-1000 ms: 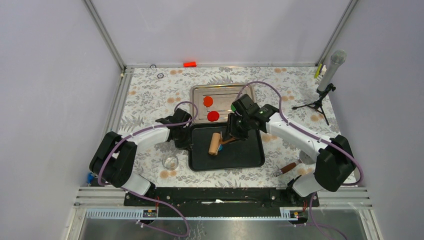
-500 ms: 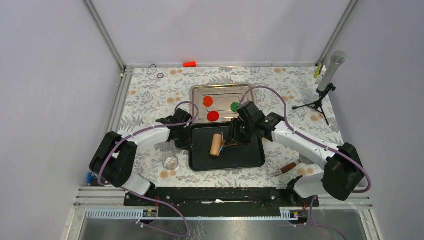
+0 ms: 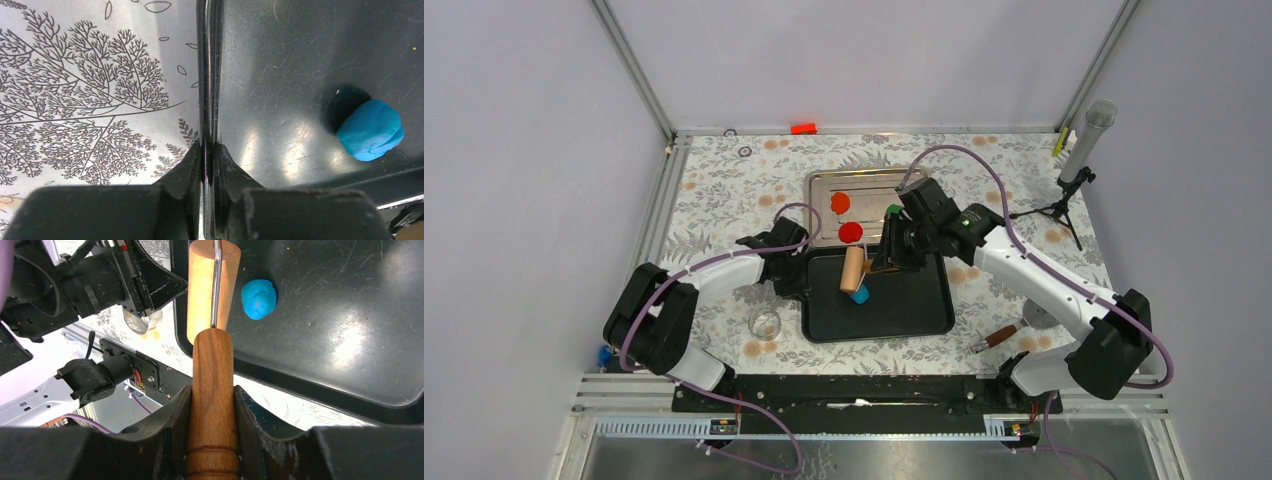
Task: Roll out the dumpling wrappers from the dough
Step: Flatten out the dough on the work surface.
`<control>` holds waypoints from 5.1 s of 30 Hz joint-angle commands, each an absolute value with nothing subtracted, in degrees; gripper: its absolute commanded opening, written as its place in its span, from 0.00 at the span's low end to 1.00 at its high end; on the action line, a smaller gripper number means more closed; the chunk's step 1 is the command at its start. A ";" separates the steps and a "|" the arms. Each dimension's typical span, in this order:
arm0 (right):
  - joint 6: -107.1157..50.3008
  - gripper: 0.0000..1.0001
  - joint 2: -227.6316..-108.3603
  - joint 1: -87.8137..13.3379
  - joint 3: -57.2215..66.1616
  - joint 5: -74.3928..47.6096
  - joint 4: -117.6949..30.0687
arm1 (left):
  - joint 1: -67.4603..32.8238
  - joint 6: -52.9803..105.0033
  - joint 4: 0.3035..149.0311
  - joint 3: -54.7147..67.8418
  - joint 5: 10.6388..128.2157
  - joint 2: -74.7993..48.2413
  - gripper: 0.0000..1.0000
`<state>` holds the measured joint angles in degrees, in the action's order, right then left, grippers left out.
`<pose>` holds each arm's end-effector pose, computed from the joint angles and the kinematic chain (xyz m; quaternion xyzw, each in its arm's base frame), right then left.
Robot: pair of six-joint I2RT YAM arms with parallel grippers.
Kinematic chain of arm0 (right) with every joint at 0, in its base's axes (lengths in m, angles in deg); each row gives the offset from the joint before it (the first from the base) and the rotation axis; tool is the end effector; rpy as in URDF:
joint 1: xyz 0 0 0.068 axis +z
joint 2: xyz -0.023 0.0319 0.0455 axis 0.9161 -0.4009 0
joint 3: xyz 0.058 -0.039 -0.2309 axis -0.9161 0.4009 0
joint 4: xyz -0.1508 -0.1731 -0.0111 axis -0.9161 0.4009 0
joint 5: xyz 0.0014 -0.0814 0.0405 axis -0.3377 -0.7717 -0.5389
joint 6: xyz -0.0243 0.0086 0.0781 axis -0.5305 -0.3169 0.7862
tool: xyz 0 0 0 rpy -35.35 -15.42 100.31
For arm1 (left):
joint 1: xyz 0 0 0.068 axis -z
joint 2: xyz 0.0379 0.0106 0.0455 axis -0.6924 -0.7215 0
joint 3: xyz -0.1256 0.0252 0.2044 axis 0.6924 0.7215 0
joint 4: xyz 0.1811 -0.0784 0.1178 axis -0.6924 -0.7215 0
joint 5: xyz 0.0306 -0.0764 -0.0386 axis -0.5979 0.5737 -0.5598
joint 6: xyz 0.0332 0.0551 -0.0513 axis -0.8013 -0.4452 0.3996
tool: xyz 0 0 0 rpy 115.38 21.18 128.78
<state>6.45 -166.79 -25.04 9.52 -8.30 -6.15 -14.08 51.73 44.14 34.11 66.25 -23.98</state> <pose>0.2106 0.2062 0.2602 -0.0373 0.9265 0.3158 0.2010 0.2157 -0.1306 0.1130 -0.0572 0.9821 -0.1327 0.1212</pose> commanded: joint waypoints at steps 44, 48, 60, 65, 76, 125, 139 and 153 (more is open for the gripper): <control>6.40 0.00 -167.34 -25.30 22.65 -18.31 -1.73 | -12.70 48.62 40.26 33.61 63.66 -23.16 0.00; 5.98 0.00 -166.45 -26.46 23.38 -18.27 -1.48 | -12.70 48.67 40.22 33.52 63.71 -22.99 0.00; 5.29 0.00 -168.62 -27.12 22.17 -16.72 -3.13 | -12.62 48.65 40.22 33.64 63.96 -22.60 0.00; 5.29 0.00 -169.87 -27.15 21.08 -16.55 -3.62 | -12.57 48.57 40.44 33.69 64.20 -22.70 0.00; 4.20 0.00 -168.17 -27.14 18.72 -20.11 0.20 | -12.22 48.62 40.48 33.97 64.11 -22.12 0.00; 6.60 0.00 -167.61 -26.12 22.67 -15.27 -5.03 | -11.74 48.35 40.04 33.79 64.17 -22.28 0.00; 6.67 0.00 -174.33 -25.77 20.10 -13.19 -8.34 | -11.65 48.10 40.04 33.56 64.37 -22.38 0.00; 6.01 0.00 -164.78 -26.09 29.91 -16.85 -2.84 | -11.67 47.72 39.74 33.07 64.42 -22.65 0.00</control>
<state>8.22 -164.37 -26.18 26.22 -8.54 -16.53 -12.77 51.34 43.57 34.00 65.02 -23.76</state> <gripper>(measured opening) 0.391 0.095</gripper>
